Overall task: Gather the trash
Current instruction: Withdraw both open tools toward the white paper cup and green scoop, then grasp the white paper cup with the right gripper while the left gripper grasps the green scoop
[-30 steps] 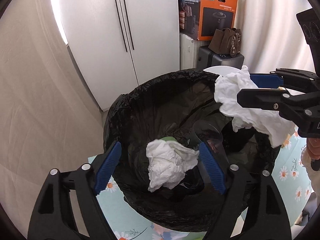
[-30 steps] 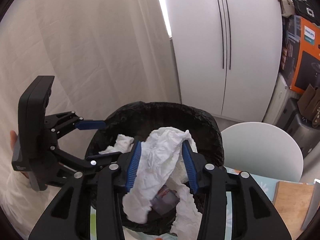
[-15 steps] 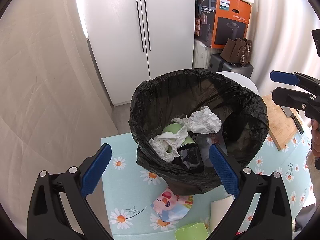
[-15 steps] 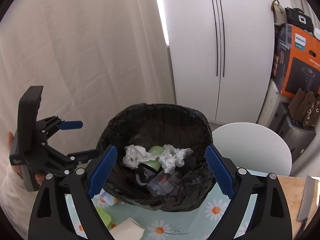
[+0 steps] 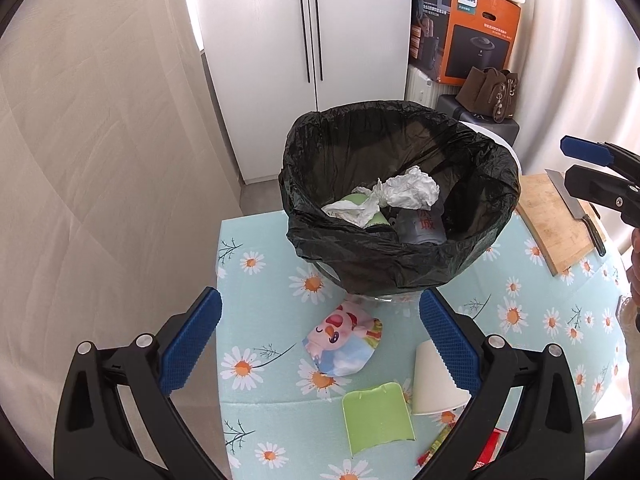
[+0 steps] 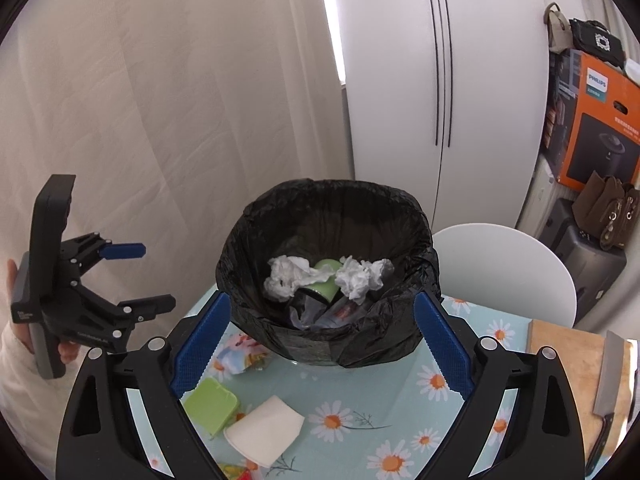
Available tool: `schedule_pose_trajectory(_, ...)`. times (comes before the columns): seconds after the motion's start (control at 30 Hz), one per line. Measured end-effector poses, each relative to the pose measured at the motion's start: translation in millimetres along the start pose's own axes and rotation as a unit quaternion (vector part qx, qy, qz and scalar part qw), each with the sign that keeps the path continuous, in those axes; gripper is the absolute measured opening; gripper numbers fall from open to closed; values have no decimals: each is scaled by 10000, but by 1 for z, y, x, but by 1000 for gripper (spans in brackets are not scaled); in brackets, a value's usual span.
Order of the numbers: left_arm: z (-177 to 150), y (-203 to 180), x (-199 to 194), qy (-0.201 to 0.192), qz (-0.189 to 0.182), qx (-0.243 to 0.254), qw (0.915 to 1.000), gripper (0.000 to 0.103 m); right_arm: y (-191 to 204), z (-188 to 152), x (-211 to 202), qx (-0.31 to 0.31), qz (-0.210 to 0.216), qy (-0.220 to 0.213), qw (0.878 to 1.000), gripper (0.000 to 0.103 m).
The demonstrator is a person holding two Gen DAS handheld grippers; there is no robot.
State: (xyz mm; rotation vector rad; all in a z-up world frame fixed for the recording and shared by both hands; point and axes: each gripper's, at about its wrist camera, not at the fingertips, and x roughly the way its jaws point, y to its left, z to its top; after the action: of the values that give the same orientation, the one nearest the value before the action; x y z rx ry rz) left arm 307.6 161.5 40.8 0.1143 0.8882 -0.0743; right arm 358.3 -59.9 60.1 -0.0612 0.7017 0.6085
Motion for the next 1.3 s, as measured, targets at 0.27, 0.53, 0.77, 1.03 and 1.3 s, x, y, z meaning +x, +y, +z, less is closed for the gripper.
schedule_pose_trajectory(0.27,-31,0,-8,180,254,-174,9994,97,10,-23,-7,-38,114,164,9998,89)
schedule_pose_trajectory(0.53,-67,-1,-1,490,117,-358,9981,97,19,-49,-5,21,162,412,9990,89)
schedule_pose_trajectory(0.77,-98,-2,11,780,194,-375,9961,97,25,-73,11,113,130,730,9972,89)
schedule_pose_trajectory(1.03,-129,-2,27,1035,134,-473,9934,97,26,-102,45,482,212,1226,9911,89)
schedule_pose_trajectory(1.3,-147,-7,40,1157,243,-420,9921,97,29,-128,85,858,369,1743,9803,89)
